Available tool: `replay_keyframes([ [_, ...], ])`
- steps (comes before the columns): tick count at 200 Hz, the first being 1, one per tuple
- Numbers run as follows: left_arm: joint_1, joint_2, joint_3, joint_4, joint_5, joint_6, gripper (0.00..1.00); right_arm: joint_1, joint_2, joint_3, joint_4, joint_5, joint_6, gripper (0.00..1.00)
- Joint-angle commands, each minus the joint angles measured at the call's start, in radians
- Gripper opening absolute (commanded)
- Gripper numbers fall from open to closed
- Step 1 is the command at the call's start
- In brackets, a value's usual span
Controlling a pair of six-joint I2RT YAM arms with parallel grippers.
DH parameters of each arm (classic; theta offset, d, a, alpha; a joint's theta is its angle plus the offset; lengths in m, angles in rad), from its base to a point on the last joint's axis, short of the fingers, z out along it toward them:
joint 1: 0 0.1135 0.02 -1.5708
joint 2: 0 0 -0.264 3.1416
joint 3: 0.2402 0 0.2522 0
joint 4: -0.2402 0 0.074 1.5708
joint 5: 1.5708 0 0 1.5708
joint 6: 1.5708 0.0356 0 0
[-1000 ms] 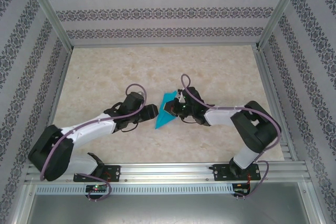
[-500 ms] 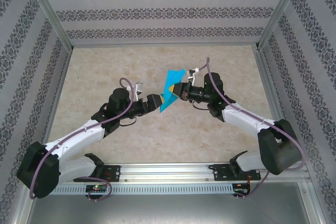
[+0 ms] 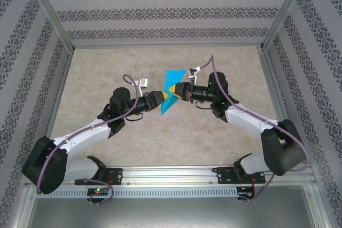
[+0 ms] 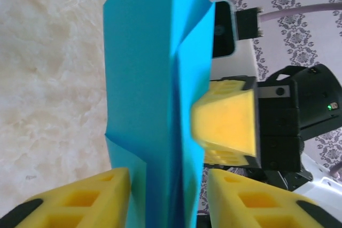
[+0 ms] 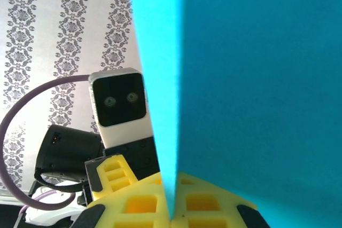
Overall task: Fold a paper plane with a square sheet of paper (pick it up from the middle)
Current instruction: Turn over the paper at the center of the table.
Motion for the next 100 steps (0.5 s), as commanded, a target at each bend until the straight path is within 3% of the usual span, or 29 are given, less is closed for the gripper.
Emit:
replay_keyframes([
  [1,0.011,-0.002,0.01,0.065,0.013,0.002,0.35,-0.01,0.012,0.025,0.038,-0.032,0.008,0.04],
  [27,0.012,0.02,0.023,0.074,0.03,0.001,0.21,-0.015,0.021,0.025,0.025,-0.036,0.005,0.04],
  [62,0.012,0.044,0.02,0.085,0.033,-0.003,0.11,-0.022,0.036,0.027,0.007,-0.046,0.002,0.08],
  [78,0.012,0.038,0.021,0.053,0.02,0.01,0.09,-0.044,0.03,0.027,-0.035,-0.046,-0.016,0.18],
  [100,0.015,0.02,0.034,-0.054,0.006,0.069,0.08,-0.093,-0.014,0.037,-0.196,-0.01,-0.111,0.41],
])
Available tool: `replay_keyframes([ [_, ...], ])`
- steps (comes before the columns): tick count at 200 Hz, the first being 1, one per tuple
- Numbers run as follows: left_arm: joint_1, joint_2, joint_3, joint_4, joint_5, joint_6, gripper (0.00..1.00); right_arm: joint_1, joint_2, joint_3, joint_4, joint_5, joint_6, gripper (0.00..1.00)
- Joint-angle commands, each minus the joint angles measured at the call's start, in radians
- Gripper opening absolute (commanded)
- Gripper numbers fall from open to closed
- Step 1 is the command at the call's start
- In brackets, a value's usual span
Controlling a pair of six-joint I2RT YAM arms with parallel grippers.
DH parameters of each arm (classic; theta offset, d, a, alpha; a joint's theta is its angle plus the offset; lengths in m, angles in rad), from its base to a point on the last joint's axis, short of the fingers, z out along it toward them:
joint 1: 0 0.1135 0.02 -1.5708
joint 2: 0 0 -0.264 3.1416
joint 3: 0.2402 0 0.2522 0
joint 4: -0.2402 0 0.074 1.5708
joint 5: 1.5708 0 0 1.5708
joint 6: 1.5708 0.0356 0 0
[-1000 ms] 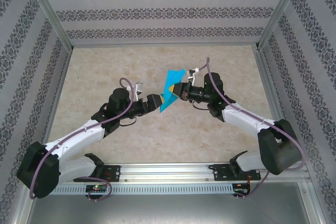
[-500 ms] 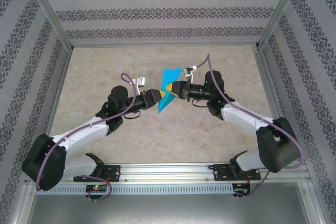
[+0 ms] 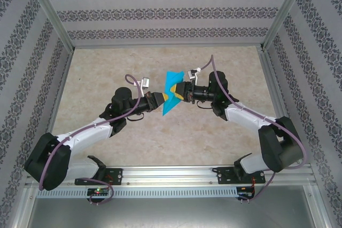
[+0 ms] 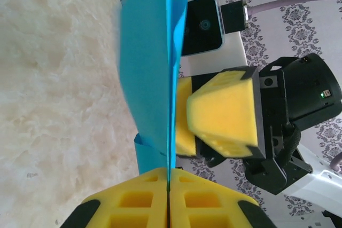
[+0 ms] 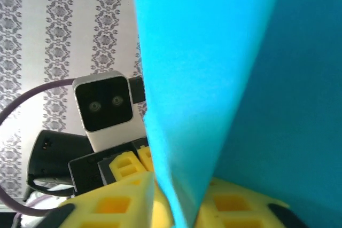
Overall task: Fold a paper plane with a square sheet of paper (pick it up from the middle)
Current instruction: Turn over the paper at the center of the table.
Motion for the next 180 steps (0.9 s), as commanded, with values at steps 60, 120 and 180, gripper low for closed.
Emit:
replay_keyframes([
  [60,0.014,-0.063,0.285,-0.868,-0.32,0.518,0.06,-0.103,-0.195,0.062,-0.698,0.426,-0.41,0.77],
  [120,-0.102,0.191,0.643,-1.501,-1.091,0.647,0.08,-0.102,-0.21,0.063,-0.811,0.633,-0.433,0.8],
  [180,-0.185,0.549,0.824,-1.67,-1.335,0.542,0.09,-0.13,-0.217,0.051,-0.892,0.766,-0.441,0.8],
])
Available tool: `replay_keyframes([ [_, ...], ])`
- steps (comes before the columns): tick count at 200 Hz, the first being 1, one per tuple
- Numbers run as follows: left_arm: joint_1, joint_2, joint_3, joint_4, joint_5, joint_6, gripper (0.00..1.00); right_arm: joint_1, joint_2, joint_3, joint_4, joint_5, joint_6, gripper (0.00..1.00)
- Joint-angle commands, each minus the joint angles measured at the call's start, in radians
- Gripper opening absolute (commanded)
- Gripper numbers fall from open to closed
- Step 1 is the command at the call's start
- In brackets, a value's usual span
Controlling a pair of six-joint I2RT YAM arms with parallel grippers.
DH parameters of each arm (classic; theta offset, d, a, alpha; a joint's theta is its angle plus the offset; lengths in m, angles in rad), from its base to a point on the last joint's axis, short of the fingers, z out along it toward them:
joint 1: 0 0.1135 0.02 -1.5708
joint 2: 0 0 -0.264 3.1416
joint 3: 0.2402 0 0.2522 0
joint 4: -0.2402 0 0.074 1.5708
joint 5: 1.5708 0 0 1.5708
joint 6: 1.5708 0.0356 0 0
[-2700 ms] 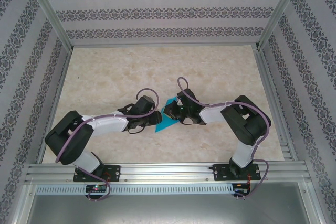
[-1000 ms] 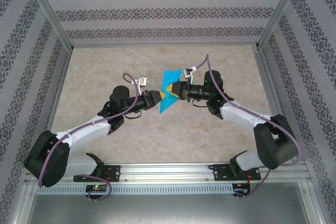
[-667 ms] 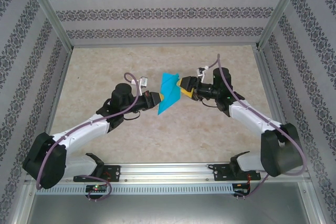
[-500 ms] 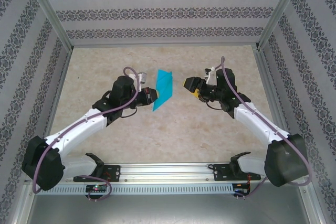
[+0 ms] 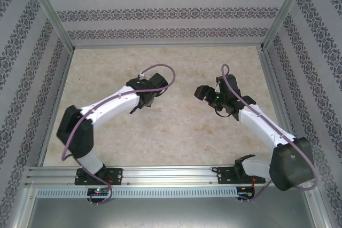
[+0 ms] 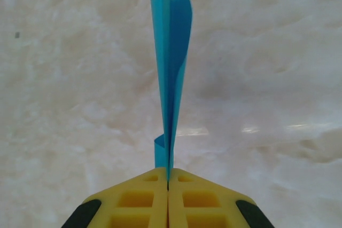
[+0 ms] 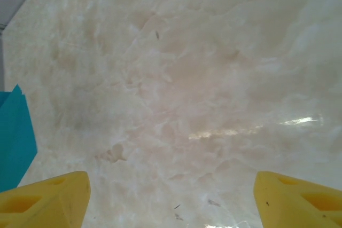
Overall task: Fold a paper plane with a square sheet of paper (pick it up from the middle)
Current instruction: Turn over the paper at the center of the table, then move the paper to the center of the table.
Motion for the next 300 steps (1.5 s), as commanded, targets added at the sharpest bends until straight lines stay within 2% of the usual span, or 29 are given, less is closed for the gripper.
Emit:
replay_keyframes([
  [1,-0.04,0.101,0.065,-0.126,-0.138,-0.033,0.09,-0.023,-0.025,0.007,-0.055,0.096,-0.024,0.8],
  [39,-0.066,0.216,0.074,0.018,0.048,-0.046,0.17,-0.058,-0.048,-0.042,-0.051,0.106,-0.014,0.81],
  [73,-0.052,0.192,0.056,0.138,0.208,-0.042,0.42,-0.064,-0.055,-0.049,-0.063,0.095,-0.036,0.81],
  [95,-0.006,0.103,0.006,0.231,0.337,-0.043,0.56,-0.045,-0.044,-0.048,-0.05,0.076,-0.04,0.79],
  [111,0.044,0.02,-0.058,0.306,0.411,-0.055,0.67,0.019,-0.019,-0.039,-0.027,0.084,-0.027,0.77],
  [132,0.133,-0.077,-0.143,0.362,0.472,-0.08,0.75,0.158,0.056,0.003,0.012,0.128,0.014,0.73],
  [163,0.252,-0.214,-0.283,0.384,0.451,-0.113,0.89,0.382,0.232,0.123,0.09,0.175,0.093,0.52],
  [186,0.352,-0.321,-0.394,0.408,0.453,-0.139,0.94,0.516,0.377,0.249,0.122,0.182,0.12,0.37],
  [218,0.45,-0.447,-0.512,0.42,0.459,-0.153,0.97,0.623,0.58,0.437,0.119,0.167,0.138,0.32],
  [257,0.49,-0.514,-0.575,0.41,0.478,-0.153,0.99,0.634,0.761,0.576,0.095,0.115,0.145,0.31],
  [300,0.496,-0.525,-0.586,0.417,0.512,-0.14,1.0,0.615,0.848,0.627,0.035,0.104,0.083,0.31],
])
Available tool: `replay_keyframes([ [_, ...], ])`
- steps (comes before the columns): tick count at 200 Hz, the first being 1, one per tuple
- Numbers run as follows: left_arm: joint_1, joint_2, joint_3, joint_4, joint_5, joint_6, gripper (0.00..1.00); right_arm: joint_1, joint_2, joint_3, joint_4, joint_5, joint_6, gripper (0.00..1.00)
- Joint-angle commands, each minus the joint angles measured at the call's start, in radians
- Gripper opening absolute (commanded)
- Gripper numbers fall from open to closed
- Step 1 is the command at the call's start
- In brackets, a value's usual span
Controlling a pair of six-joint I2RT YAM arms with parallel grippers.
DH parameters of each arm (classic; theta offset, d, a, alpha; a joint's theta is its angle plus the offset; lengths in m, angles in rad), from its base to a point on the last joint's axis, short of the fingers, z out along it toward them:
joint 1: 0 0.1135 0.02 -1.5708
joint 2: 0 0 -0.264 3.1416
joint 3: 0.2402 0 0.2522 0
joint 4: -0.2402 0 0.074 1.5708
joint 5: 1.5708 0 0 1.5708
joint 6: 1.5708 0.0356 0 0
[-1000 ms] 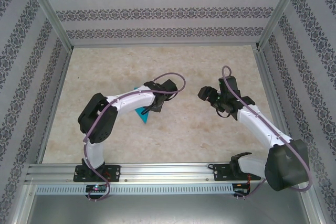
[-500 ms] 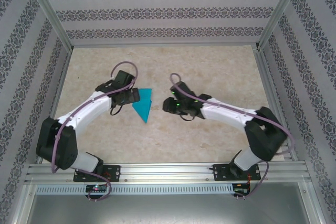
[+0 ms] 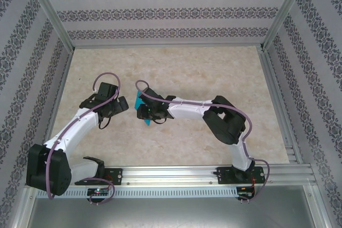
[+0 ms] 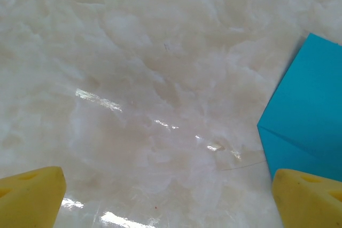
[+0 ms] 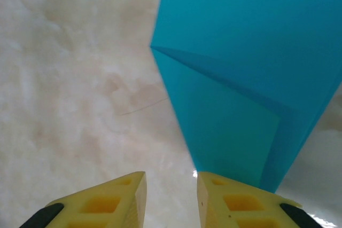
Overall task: Fold a paper plane with a square sheet of paper (pick it up from the middle)
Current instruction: Move the paper to the center of the table.
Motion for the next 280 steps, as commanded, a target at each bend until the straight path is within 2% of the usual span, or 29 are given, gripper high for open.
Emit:
replay_keyframes([
  [1,0.015,-0.018,-0.012,0.038,0.03,-0.005,0.99,-0.017,0.029,0.035,-0.047,-0.02,-0.043,0.31],
  [60,0.015,-0.026,-0.005,0.047,0.096,0.037,0.99,-0.071,-0.005,-0.062,-0.217,-0.052,-0.295,0.31],
  [76,0.014,-0.03,-0.004,0.048,0.128,0.052,0.99,-0.101,-0.045,-0.117,-0.28,-0.079,-0.41,0.32],
  [93,0.015,-0.041,-0.01,0.051,0.157,0.065,1.0,-0.141,-0.1,-0.184,-0.351,-0.054,-0.52,0.33],
  [111,0.014,-0.06,-0.024,0.071,0.196,0.071,1.0,-0.188,-0.18,-0.237,-0.38,-0.053,-0.59,0.33],
  [129,0.014,-0.073,-0.041,0.102,0.251,0.065,1.0,-0.191,-0.261,-0.259,-0.367,-0.073,-0.642,0.34],
  [148,0.012,-0.078,-0.058,0.133,0.312,0.052,0.99,-0.192,-0.327,-0.256,-0.313,-0.077,-0.591,0.35],
  [176,0.001,-0.09,-0.093,0.187,0.382,0.022,0.99,-0.191,-0.379,-0.283,-0.159,0.012,-0.324,0.37],
  [205,-0.02,-0.092,-0.124,0.243,0.423,-0.02,1.0,-0.176,-0.355,-0.312,-0.035,0.105,-0.082,0.38],
  [238,-0.03,-0.087,-0.128,0.249,0.425,-0.033,1.0,-0.165,-0.243,-0.226,-0.058,0.132,-0.03,0.38],
  [280,-0.035,-0.087,-0.136,0.25,0.427,-0.041,1.0,-0.158,-0.119,-0.163,-0.068,0.08,-0.087,0.37],
])
